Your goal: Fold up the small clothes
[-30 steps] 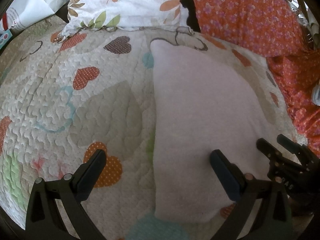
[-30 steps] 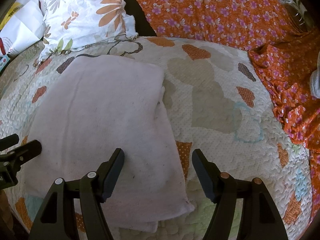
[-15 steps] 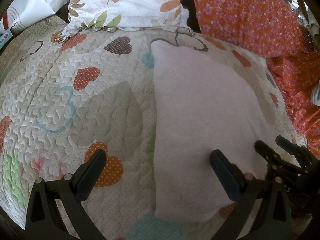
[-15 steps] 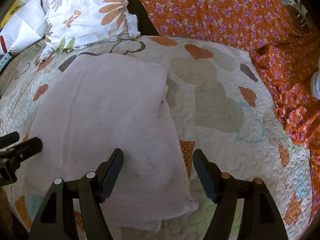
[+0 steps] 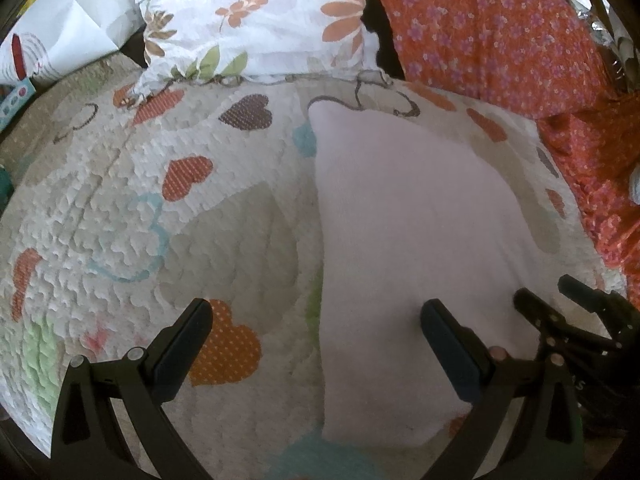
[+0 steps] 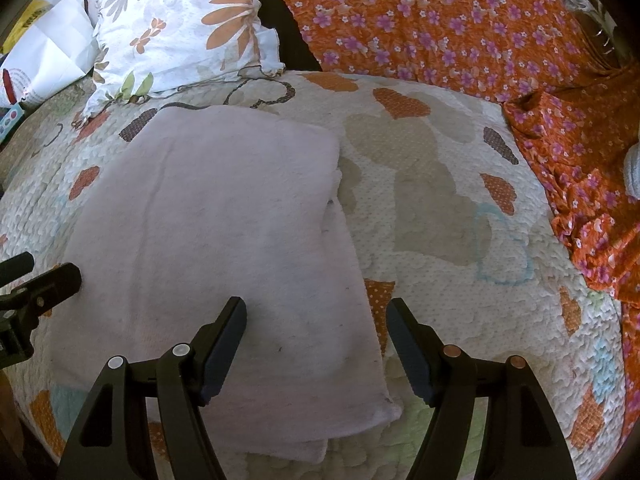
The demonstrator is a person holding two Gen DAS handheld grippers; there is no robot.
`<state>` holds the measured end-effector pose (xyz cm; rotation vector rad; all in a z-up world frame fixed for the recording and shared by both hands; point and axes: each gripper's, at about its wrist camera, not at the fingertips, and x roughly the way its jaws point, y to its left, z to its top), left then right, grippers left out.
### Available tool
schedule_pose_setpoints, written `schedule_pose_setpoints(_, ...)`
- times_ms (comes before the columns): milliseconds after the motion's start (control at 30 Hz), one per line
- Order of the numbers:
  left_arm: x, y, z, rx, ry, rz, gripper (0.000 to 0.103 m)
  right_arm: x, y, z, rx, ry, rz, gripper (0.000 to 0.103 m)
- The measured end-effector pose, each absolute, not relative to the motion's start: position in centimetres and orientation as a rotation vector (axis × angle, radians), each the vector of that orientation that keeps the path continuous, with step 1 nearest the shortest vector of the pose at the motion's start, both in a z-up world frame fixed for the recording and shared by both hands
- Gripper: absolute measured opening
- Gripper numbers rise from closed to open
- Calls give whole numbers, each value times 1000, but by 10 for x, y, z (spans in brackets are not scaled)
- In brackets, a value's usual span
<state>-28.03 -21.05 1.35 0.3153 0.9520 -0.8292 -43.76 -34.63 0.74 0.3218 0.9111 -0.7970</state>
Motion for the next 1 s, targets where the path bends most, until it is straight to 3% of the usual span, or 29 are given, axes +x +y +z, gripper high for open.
schedule_pose_setpoints(1000,-275,-209,5,309,991,-827,103,-435,-342,9,309,909,-773,77)
